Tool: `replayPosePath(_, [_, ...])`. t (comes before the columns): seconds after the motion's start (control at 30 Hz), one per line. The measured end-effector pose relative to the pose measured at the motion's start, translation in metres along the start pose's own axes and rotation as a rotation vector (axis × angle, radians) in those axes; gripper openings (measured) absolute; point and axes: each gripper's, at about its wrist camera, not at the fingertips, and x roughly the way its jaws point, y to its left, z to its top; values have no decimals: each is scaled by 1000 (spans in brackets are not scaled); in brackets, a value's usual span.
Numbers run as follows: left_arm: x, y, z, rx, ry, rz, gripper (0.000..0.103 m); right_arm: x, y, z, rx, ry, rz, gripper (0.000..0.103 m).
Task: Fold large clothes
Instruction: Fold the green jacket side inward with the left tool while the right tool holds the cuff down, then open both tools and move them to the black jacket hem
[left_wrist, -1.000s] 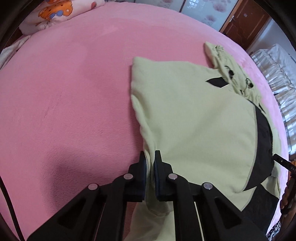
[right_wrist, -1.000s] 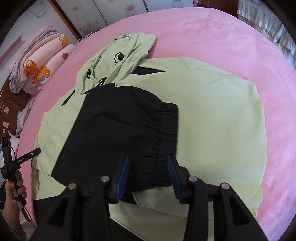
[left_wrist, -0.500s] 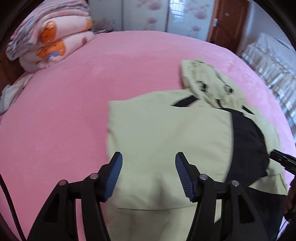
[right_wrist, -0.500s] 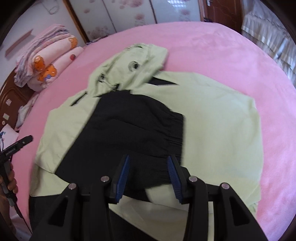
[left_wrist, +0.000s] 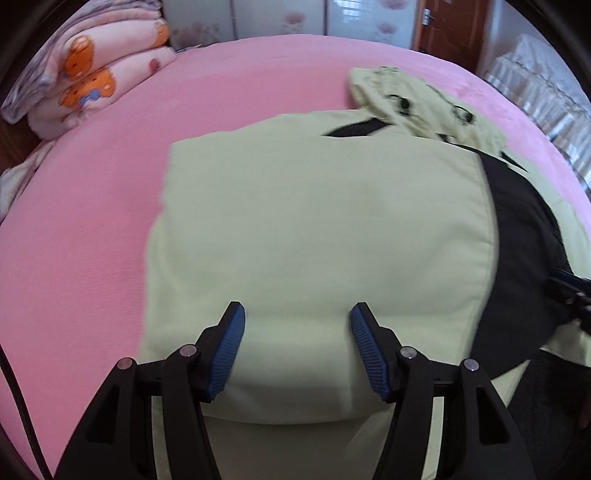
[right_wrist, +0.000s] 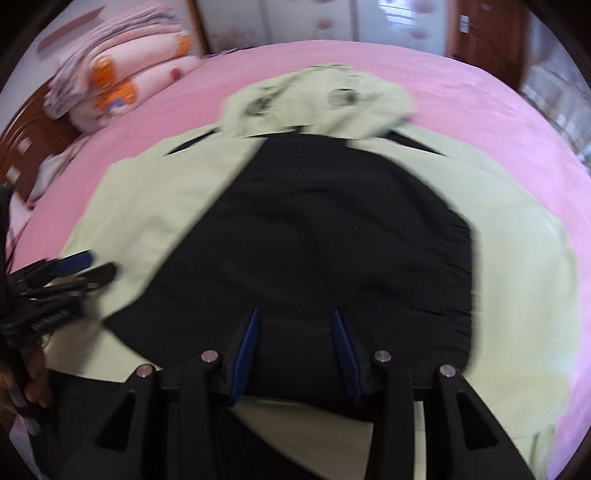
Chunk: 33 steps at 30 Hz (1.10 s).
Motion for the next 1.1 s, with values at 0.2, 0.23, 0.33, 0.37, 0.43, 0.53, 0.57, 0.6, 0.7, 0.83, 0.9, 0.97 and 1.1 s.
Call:
replayPosePath(0.2, [1,44,0,-50,21,79,59,-16,-44,-7,66,14,42,21])
replayPosePath(0.23, [1,50,0,-57,20,79,59,-19,-43,-8,60,13,33,21])
replayPosePath(0.33, [5,49,5,-77,27,81,59,-25,-38,-8,51,11,11,24])
replayPosePath(0.37, [4,48,6,-78,28,83,59,-27,-37,-10,50,10,6,24])
replayPosePath(0.43, [0,47,7,-73,27,91,59,-33,-36,-13,48,9,8,24])
replayPosePath(0.53, [-11,39,6,-61,20,83,59,-41,-32,-14,53,9,24,24])
replayPosePath(0.57, [-15,35,5,-54,17,79,59,-45,-32,-15,55,8,31,24])
replayPosePath(0.6, [-20,31,1,-48,14,75,59,-50,-32,-17,57,8,38,24])
replayPosePath(0.7, [-36,21,-7,-28,7,58,59,-61,-31,-25,66,12,58,24])
replayPosePath(0.83, [-60,12,-24,-18,4,17,59,-77,-31,-39,70,16,69,24])
replayPosePath(0.9, [-76,8,-35,-16,4,-1,59,-87,-30,-47,62,15,63,24])
replayPosePath(0.97, [-89,8,-43,-10,1,-12,60,-97,-31,-55,50,14,47,24])
replayPosePath(1.1, [-116,15,-70,4,11,-27,75,-125,-39,-79,50,-1,33,40])
